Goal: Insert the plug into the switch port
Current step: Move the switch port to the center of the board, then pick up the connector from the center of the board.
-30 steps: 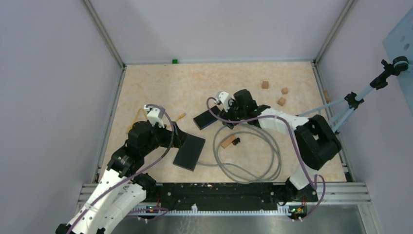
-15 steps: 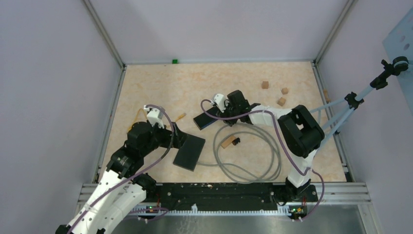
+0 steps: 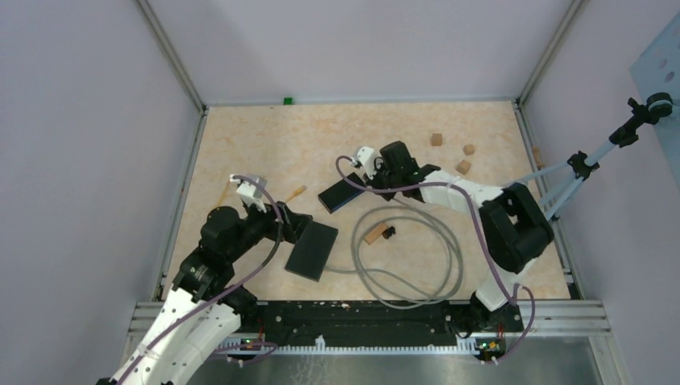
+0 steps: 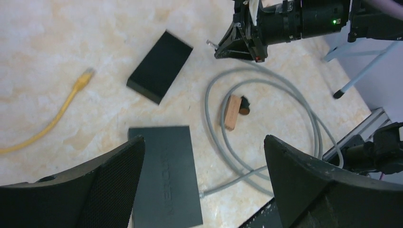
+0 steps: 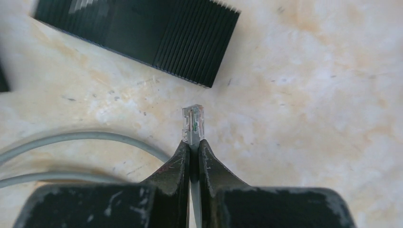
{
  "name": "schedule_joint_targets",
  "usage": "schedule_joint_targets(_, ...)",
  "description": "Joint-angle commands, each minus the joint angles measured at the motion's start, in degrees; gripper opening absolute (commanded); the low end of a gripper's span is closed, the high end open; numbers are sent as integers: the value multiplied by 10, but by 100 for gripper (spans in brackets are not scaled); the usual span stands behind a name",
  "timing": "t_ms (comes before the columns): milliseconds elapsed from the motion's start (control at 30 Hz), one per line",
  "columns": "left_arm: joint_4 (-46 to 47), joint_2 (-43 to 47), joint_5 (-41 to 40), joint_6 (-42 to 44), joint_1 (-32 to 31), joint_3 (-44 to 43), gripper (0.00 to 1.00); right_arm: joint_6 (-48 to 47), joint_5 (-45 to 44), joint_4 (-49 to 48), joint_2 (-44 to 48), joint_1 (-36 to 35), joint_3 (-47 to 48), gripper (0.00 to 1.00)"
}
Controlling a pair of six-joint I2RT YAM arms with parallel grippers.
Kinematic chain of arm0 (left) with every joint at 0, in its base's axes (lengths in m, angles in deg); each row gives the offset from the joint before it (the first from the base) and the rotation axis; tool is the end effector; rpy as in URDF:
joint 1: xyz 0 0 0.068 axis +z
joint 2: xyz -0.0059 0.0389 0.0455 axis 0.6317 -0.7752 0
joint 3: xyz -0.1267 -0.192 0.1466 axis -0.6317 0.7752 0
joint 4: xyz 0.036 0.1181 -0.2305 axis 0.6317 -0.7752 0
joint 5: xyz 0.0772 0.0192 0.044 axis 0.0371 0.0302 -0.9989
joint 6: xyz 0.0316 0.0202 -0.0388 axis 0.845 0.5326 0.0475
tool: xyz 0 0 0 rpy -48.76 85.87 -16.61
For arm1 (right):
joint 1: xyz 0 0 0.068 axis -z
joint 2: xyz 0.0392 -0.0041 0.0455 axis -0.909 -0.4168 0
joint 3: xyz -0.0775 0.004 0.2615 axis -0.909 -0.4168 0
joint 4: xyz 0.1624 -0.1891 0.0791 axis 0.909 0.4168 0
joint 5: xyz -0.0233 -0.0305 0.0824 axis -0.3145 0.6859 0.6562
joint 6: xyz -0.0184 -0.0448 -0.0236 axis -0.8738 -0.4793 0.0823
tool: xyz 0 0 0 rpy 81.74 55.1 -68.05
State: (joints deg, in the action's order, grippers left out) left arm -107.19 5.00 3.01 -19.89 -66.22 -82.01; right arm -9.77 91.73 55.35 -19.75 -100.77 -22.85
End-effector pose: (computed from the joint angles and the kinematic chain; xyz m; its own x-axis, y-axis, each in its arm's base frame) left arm 0.1113 -0.0637 0.2980 -0.4806 -0.1926 -0.8555 0.4404 0.7906 -0.4254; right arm 0.3038 0.2221 0.1854 -0.2985 -0.7057 -0.6426 -0.8419 0.5118 -0.1711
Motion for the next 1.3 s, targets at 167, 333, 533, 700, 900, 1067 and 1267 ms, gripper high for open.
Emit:
schedule_joint_targets(167,321,47,101,123,2,23,98,127,108,-56,275,-5,-31,0)
schedule_joint_targets(333,405,-10,298,215,2,-4,95,163,175,-80,364,-30,-66,0)
schedule_joint_targets(533,415,-80,446,281,0,-64,92,171,259,-104,456,-75,-103,0)
schedule_joint_targets(700,426,-94,505,273,-4,-83,88,209,314,-163,503,-105,-132,0)
schedule_joint_targets(900,430,-90,490,251,-36,-69,85,200,286,-220,514,-166,-153,0)
schedule_joint_targets(1067,443,-87,435,203,-61,-59,88,201,266,-219,511,-191,-143,0)
schedule_joint_targets(1267,459,-97,433,194,-90,-58,83,218,271,-236,514,-204,-144,0)
